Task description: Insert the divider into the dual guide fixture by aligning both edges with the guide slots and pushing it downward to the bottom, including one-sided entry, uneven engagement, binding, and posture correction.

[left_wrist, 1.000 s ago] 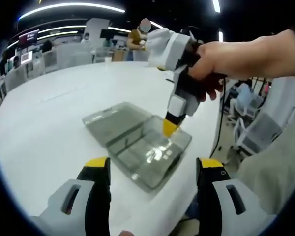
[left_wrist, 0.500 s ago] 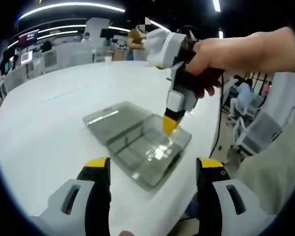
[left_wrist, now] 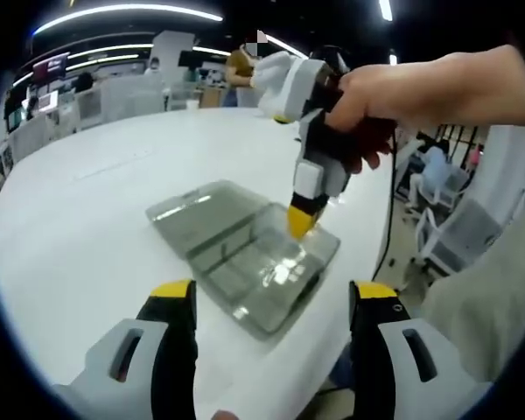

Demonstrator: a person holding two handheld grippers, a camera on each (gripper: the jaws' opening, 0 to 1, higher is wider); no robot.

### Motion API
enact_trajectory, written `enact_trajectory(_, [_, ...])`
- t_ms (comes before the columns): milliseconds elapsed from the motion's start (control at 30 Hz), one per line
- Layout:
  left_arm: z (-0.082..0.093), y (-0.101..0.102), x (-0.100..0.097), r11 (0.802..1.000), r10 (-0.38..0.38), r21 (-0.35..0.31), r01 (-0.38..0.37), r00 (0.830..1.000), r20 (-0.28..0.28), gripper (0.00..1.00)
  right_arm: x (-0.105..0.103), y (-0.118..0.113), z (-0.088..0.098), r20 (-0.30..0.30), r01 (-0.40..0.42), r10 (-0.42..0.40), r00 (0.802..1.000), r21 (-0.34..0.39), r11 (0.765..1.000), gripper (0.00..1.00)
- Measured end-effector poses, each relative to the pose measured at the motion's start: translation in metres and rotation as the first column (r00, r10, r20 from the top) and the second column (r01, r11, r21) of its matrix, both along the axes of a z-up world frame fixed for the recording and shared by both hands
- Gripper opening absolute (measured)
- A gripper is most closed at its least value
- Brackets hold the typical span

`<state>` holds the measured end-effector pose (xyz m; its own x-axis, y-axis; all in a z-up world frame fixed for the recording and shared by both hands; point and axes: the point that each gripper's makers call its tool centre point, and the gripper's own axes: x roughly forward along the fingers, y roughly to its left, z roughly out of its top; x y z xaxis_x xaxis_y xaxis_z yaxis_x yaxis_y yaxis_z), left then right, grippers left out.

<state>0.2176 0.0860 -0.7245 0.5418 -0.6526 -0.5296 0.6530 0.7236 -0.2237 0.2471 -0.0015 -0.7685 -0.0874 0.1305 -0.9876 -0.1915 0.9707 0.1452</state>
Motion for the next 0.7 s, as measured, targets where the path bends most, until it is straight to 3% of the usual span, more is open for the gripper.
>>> enact_trajectory(700, [-0.0024, -0.0030, -0.0025, 1.000, -0.005, 0.005, 0.005, 1.000, -0.003, 0.68, 0.0013, 0.0012, -0.0065, 0.106, -0.015, 0.016, 0.994, -0.011, 1.000, 0.00])
